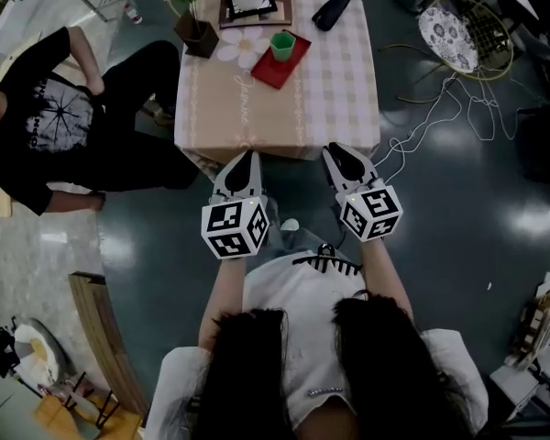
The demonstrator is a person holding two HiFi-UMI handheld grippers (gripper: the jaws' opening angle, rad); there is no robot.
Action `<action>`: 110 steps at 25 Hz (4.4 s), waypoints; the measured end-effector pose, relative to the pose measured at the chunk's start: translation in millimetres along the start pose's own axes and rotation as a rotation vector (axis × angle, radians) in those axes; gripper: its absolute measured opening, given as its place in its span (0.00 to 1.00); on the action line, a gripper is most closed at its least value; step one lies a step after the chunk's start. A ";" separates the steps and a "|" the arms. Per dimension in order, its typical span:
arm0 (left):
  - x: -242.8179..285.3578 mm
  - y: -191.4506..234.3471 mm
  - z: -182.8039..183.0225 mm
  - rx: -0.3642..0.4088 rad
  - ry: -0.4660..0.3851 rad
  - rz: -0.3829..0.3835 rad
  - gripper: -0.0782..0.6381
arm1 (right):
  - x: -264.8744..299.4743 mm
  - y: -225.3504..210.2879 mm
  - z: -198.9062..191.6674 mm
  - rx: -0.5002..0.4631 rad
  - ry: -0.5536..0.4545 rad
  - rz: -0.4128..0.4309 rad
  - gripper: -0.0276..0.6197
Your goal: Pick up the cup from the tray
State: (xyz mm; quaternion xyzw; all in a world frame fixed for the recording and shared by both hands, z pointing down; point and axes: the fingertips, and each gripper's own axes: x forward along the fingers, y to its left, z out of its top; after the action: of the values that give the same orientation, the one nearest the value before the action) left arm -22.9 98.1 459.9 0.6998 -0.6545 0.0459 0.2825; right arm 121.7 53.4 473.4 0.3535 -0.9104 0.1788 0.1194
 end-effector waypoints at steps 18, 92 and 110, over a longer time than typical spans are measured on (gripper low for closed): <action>100.9 78.6 85.9 0.041 0.052 -0.089 0.12 | 130.8 -33.5 75.0 -0.076 -0.021 -0.108 0.67; 225.6 85.2 78.9 0.118 0.253 -0.080 0.12 | 246.1 -151.1 28.1 -0.194 0.400 -0.140 0.55; 221.7 46.2 59.3 0.189 0.287 -0.173 0.12 | 180.3 -187.4 -30.7 -0.075 0.383 -0.288 0.55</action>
State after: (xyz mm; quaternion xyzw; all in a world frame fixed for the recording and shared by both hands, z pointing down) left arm -53.7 -125.5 522.1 0.7633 -0.5376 0.1819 0.3087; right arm 123.0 -170.9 608.5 0.4347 -0.8173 0.1898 0.3271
